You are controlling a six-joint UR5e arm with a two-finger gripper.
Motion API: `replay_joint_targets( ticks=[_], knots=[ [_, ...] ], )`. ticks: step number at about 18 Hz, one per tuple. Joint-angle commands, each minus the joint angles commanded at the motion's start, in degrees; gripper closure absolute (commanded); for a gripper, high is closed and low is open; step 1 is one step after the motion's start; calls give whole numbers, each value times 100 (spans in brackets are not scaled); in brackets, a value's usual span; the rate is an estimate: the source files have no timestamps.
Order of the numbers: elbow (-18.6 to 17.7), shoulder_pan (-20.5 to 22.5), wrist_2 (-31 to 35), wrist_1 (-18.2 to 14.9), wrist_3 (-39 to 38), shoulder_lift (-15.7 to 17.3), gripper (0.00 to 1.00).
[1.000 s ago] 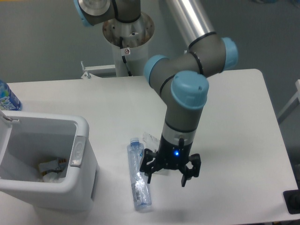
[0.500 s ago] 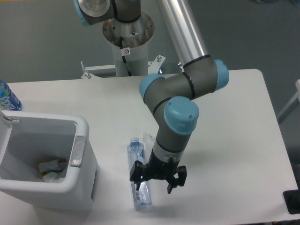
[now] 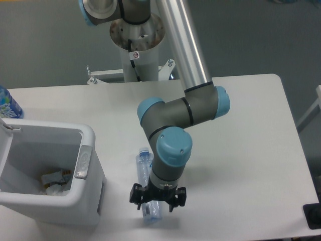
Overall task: Place the trash in the trash can
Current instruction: 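Lower the gripper around the bottle's middle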
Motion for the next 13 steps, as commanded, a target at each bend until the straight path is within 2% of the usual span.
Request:
replay_joint_targets(
  ticks=[3, 13],
  knots=[
    [44, -62, 220, 44, -17, -141, 0],
    [53, -158, 527, 88, -26, -316, 0]
  ],
)
